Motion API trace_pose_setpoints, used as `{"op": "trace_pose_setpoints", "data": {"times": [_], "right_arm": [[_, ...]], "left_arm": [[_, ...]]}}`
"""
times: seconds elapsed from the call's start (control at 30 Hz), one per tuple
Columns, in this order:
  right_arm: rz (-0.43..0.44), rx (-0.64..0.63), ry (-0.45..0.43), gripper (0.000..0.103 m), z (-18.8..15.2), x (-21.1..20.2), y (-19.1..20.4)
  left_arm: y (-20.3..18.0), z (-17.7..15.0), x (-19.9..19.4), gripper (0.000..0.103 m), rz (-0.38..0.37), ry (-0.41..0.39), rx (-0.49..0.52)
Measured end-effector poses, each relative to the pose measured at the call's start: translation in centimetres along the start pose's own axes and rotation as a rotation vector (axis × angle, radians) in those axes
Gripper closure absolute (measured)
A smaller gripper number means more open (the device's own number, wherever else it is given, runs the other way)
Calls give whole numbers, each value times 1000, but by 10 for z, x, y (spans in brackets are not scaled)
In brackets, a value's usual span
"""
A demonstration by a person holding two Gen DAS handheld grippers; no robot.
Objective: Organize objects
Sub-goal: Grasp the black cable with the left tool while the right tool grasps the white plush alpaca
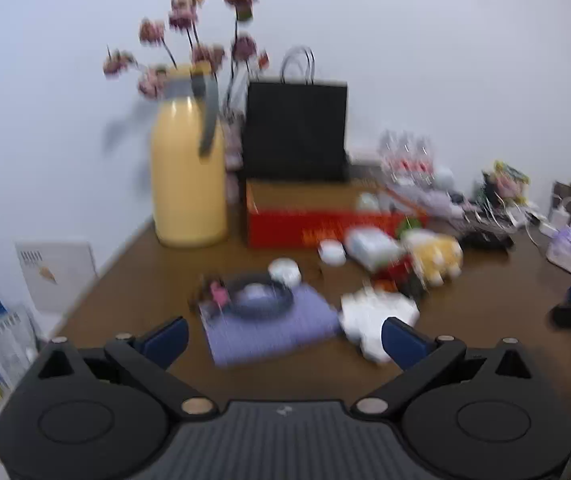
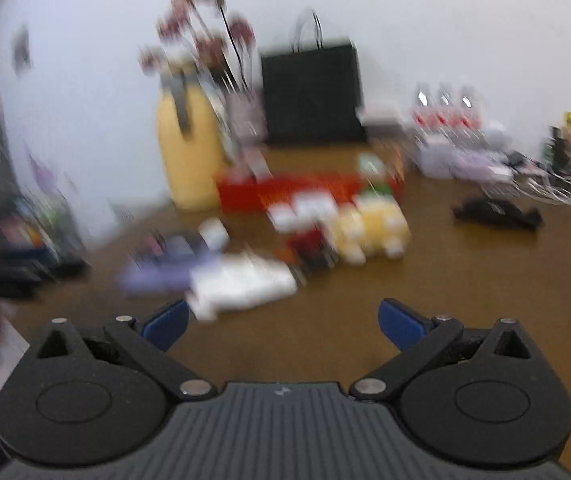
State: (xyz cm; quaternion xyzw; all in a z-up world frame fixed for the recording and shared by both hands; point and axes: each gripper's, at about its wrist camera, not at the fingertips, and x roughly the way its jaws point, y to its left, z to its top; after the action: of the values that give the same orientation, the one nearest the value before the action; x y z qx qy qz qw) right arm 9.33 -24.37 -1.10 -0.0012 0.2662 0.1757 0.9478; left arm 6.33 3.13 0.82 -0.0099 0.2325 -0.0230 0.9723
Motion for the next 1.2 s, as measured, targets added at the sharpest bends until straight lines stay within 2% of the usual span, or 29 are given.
{"op": "trace_pose_setpoints", "data": {"times": [0.07, 0.13, 0.23, 0.33, 0.43, 0.5, 0.57, 0.63, 0.7, 0.8, 0.93, 1.03, 1.1, 1.13, 1.17, 1.2], "right_arm": [[-72, -40, 74, 0, -7, 15, 9], [-69, -60, 45, 0, -1, 15, 17], [-52, -71, 0, 0, 9, 13, 20], [-78, -60, 10, 0, 11, 19, 17], [-98, -21, 22, 0, 11, 30, 6], [-134, 3, 20, 0, 18, 40, -4], [-168, 9, -1, 0, 31, 52, -16], [-177, 6, -35, 0, 45, 65, -29], [-189, 7, -57, 0, 61, 84, -44], [-220, 0, -36, 0, 83, 124, -65], [-238, 14, -2, 1, 101, 184, -85], [-231, 46, 57, 10, 105, 227, -94], [-236, 43, 93, 23, 101, 246, -94], [-229, 57, 83, 25, 97, 250, -95], [-215, 84, 73, 35, 95, 249, -97], [-185, 120, 72, 50, 92, 248, -99]], "left_arm": [[-1, -4, 8, 0, 30, 34, 8], [-2, -4, 10, 0, 73, 21, 14], [4, -1, 12, 0, 67, 0, -3], [9, -1, 22, 0, 55, 23, -25], [17, 1, 54, 0, 7, 63, -28], [20, 8, 81, 0, 47, 84, -18], [21, 19, 107, 0, 64, 65, -12], [22, 30, 138, 0, 59, 83, -4], [18, 37, 167, 0, 107, 141, 9], [16, 39, 198, 1, 164, 196, 20], [20, 34, 214, 0, 159, 217, -14], [20, 34, 215, 4, 145, 219, -6], [19, 34, 213, 10, 139, 203, 2], [18, 34, 212, 10, 144, 198, 8], [17, 33, 210, 11, 156, 193, 15], [15, 33, 208, 11, 162, 188, 23]]}}
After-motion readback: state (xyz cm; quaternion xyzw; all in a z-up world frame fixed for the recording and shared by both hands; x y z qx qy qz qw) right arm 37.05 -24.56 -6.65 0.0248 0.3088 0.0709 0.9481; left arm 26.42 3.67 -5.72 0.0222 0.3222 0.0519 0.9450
